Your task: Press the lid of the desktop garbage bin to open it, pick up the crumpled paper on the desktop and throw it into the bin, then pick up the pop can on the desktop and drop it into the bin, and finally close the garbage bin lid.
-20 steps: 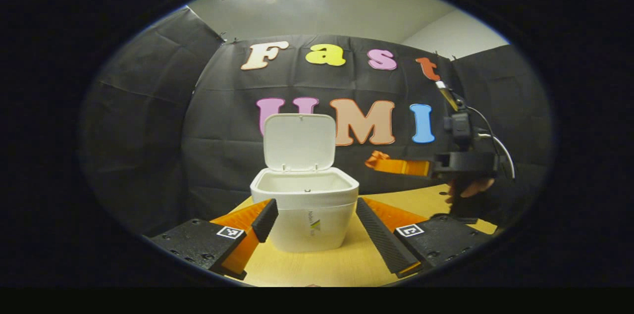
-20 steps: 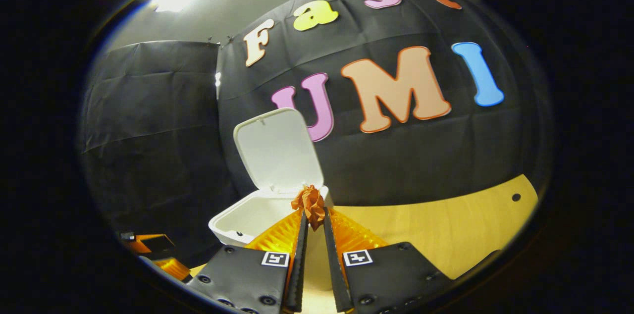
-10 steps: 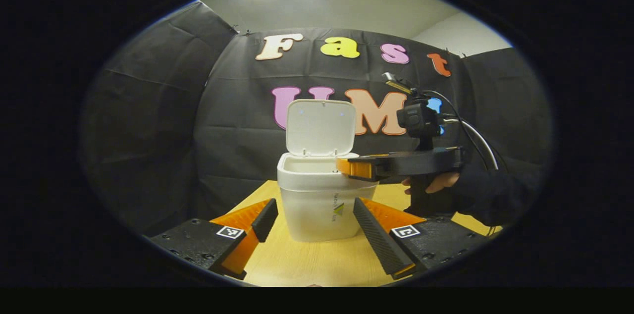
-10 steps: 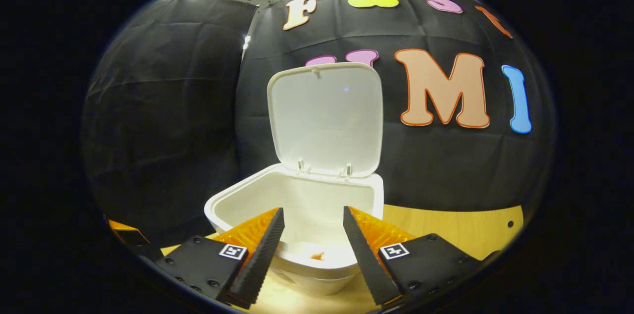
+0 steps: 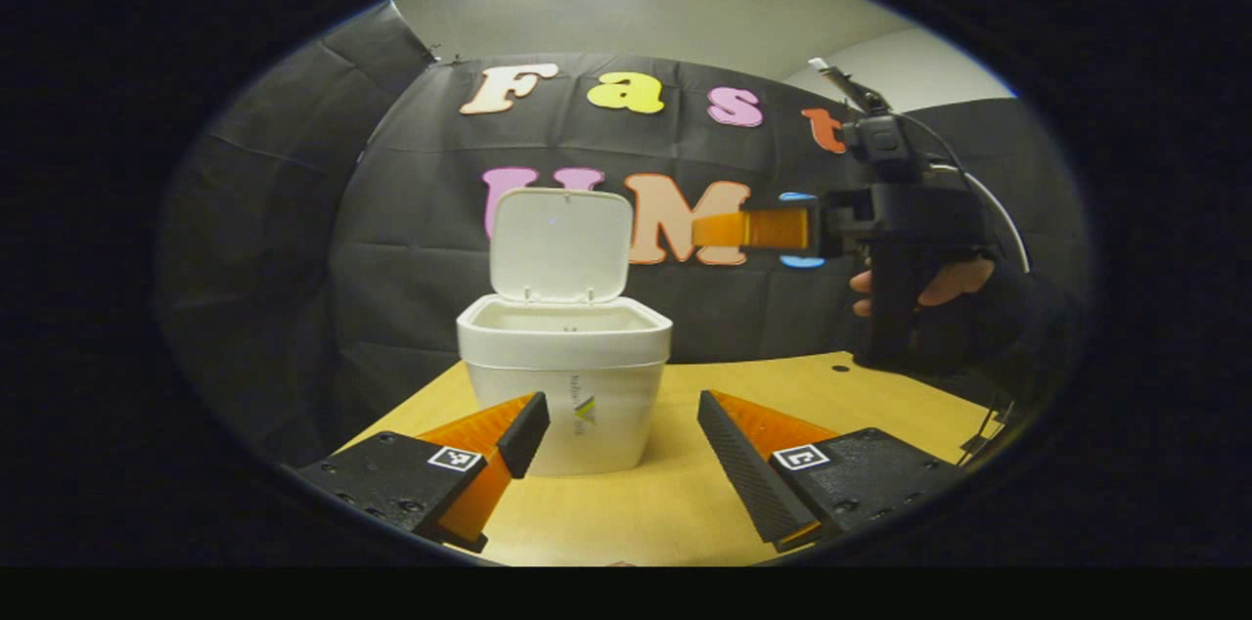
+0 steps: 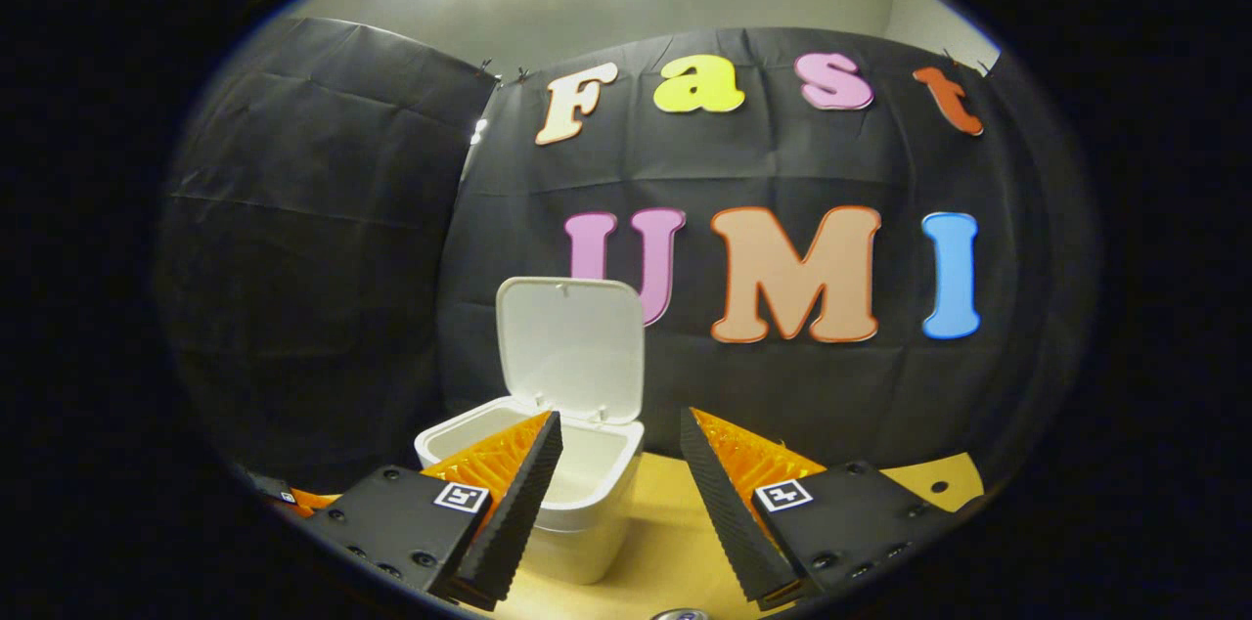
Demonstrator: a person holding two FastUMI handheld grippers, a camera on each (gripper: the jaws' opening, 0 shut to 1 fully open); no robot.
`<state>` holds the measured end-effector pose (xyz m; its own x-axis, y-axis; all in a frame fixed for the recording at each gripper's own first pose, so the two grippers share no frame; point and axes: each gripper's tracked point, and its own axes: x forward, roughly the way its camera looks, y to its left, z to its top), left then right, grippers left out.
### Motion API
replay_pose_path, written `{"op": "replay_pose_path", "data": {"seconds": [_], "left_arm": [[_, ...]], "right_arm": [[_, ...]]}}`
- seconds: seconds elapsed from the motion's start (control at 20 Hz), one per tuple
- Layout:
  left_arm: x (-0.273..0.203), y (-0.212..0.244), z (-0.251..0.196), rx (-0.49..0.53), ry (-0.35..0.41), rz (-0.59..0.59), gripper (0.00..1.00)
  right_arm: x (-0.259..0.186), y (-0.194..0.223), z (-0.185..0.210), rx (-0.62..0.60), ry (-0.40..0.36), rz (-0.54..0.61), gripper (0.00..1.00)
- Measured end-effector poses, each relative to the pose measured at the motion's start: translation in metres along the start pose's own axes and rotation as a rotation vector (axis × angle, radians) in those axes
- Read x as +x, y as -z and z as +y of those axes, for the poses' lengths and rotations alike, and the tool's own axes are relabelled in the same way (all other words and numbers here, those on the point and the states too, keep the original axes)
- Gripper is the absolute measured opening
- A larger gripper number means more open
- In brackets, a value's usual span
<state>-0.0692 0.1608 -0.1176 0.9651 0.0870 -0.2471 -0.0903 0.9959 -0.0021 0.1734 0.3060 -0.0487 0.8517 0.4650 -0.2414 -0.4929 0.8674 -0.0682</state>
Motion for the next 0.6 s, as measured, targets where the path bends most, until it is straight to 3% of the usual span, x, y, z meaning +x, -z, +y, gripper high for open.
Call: {"op": "replay_pose_path", "data": {"seconds": [0.25, 0.45, 0.6], "left_arm": [[0.024, 0.031, -0.068, 0.005, 0.125, 0.042, 0.91], [0.045, 0.076, -0.114, -0.004, 0.198, 0.091, 0.92], [0.066, 0.122, -0.122, 0.014, 0.15, 0.153, 0.92]], "right_arm": [[-0.074, -0.01, -0.096, -0.025, 0.178, -0.035, 0.83], [-0.132, 0.009, -0.166, 0.021, 0.313, -0.01, 0.83], [-0.178, 0.033, -0.215, 0.055, 0.425, 0.042, 0.86]]}}
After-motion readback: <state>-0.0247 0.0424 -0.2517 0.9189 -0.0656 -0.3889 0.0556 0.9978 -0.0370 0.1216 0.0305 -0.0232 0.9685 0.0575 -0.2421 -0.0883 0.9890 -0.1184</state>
